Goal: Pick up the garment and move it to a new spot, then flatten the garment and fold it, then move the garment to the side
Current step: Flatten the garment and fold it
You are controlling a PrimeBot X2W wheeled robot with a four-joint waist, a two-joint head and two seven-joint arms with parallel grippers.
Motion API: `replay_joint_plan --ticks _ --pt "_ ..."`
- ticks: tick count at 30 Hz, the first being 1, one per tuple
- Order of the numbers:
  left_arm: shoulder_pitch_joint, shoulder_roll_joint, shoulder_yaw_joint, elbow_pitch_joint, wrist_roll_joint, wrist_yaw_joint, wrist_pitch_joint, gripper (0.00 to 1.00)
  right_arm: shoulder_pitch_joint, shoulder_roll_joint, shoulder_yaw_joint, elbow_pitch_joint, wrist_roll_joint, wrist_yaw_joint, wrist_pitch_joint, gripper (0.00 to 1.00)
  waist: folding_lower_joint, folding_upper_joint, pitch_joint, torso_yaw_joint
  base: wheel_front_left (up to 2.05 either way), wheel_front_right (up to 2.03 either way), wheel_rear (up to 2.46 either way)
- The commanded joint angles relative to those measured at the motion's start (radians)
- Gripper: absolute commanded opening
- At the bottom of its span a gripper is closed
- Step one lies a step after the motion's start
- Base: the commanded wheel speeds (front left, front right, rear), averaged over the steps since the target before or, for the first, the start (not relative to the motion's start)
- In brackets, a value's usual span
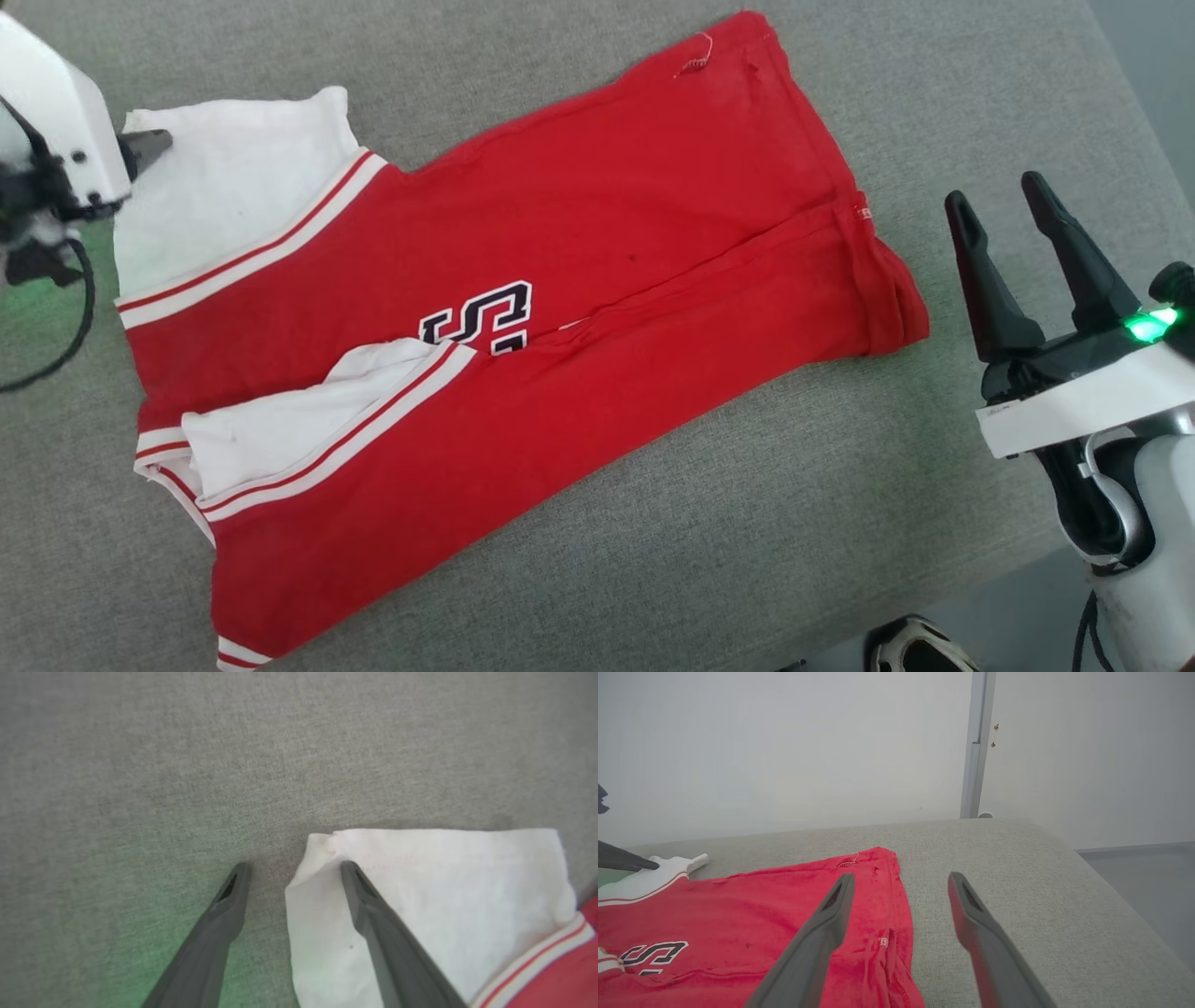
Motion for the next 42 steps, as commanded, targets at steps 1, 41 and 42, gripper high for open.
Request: replay_joint_plan --ticks 1,41,42 --pt "0.043 -0.038 -0.016 0.009 -0.024 -0.018 0.057 1.0 -0.016 -0.004 0.002 0.003 0.005 0.0 -0.007 1.0 0.0 -0.0001 0.01 0.001 0.0 0.0 0.0" --pt "-0.084 -0.246 -0.082 -0.166 -0.031 -0.1 -0.088 0.0 -0.821 -0.219 0.448 0.702 0.297 -0.001 0.755 0.0 0.0 -0.0001 0.135 0.307 0.0 0.0 0.0" --pt "-0.086 -0.239 -0.081 -0.178 -0.034 -0.1 -0.106 0.0 -0.826 -0.222 0.446 0.7 0.303 -0.001 0.734 0.0 0.0 -0.0001 0.13 0.308 0.0 0.0 0.0"
